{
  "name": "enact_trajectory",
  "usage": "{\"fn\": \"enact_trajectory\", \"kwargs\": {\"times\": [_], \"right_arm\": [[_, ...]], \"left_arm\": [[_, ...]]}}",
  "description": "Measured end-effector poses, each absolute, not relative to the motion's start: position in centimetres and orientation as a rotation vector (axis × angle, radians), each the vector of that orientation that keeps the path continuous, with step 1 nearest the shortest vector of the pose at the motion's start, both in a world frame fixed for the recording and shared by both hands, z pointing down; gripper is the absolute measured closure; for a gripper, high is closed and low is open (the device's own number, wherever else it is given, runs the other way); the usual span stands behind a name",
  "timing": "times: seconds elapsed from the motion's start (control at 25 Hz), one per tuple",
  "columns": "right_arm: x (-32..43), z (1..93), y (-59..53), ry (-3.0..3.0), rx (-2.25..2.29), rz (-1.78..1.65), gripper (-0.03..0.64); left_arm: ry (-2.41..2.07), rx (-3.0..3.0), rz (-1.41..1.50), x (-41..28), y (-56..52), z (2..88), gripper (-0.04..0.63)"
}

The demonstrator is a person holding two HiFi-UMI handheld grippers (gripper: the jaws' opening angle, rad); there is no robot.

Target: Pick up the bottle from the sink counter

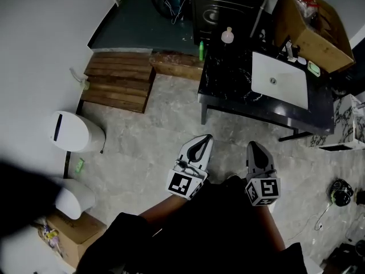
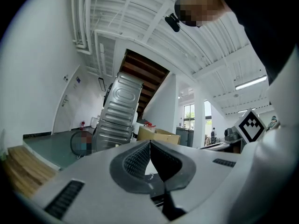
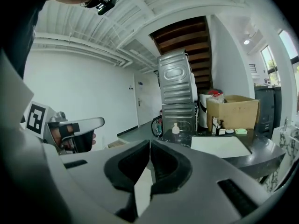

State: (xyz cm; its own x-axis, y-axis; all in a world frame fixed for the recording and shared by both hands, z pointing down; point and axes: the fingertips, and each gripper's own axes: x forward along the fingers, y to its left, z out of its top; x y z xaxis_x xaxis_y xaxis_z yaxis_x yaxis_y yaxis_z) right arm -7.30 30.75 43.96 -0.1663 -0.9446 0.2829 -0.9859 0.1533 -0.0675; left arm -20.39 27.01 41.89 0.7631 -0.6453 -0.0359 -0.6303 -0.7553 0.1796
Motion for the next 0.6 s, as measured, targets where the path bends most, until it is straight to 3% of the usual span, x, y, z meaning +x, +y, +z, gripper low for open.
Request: {"fn": "enact_trajectory", "kwargs": {"times": [0.6], "right_arm": [[-2.6, 45.3, 23.3, -2.280, 2.019, 0.437, 0.578]], "left_arm": [[-1.158, 2.724, -0.057, -19.1, 21.1, 44.6, 0.580]]}}
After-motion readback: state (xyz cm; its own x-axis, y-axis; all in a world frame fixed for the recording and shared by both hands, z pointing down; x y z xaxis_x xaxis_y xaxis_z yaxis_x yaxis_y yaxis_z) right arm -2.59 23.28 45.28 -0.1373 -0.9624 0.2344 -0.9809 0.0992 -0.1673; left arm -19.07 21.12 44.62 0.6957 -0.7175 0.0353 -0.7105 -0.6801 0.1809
